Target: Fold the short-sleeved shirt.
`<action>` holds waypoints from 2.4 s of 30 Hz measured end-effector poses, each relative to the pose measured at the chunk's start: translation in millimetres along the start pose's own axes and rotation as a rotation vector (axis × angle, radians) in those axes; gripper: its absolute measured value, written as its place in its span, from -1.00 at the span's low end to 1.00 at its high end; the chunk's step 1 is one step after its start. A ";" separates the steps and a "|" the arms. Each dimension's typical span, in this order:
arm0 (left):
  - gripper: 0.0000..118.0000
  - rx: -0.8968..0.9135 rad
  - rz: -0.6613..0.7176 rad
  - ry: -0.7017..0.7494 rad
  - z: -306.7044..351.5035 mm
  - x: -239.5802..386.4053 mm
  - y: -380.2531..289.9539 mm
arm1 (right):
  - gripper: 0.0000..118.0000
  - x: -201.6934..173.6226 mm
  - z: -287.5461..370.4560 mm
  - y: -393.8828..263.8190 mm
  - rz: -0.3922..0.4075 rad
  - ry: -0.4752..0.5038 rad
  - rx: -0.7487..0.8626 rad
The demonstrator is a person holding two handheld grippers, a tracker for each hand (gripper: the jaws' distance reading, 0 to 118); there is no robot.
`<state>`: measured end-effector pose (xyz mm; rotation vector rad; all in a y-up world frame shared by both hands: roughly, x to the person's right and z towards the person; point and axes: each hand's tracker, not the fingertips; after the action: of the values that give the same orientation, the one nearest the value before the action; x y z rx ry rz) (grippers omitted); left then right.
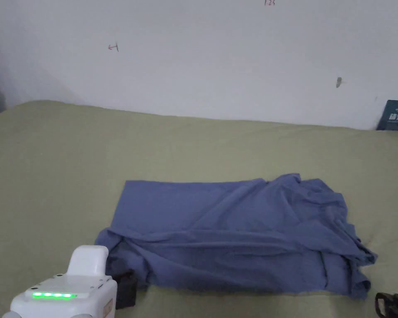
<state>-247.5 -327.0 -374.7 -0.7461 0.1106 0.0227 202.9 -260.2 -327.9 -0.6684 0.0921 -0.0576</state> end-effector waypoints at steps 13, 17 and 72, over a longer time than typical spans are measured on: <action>-0.84 -0.025 0.081 -0.063 -6.7 -4.5 7.3 | 0.59 40.2 -121.4 18.4 -0.050 -0.021 -0.161; -0.84 -0.031 0.064 -0.059 -8.7 -3.0 9.0 | 0.59 40.0 -148.6 19.9 -0.073 -0.029 -0.126; -0.84 -0.138 -0.012 -0.185 177.9 -83.9 -93.1 | -0.87 33.8 116.9 -72.7 -0.100 -0.002 -0.276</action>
<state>-308.9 -273.1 -173.0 -0.8791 -0.0722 0.0888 247.0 -248.0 -193.7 -0.9485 0.0651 -0.1423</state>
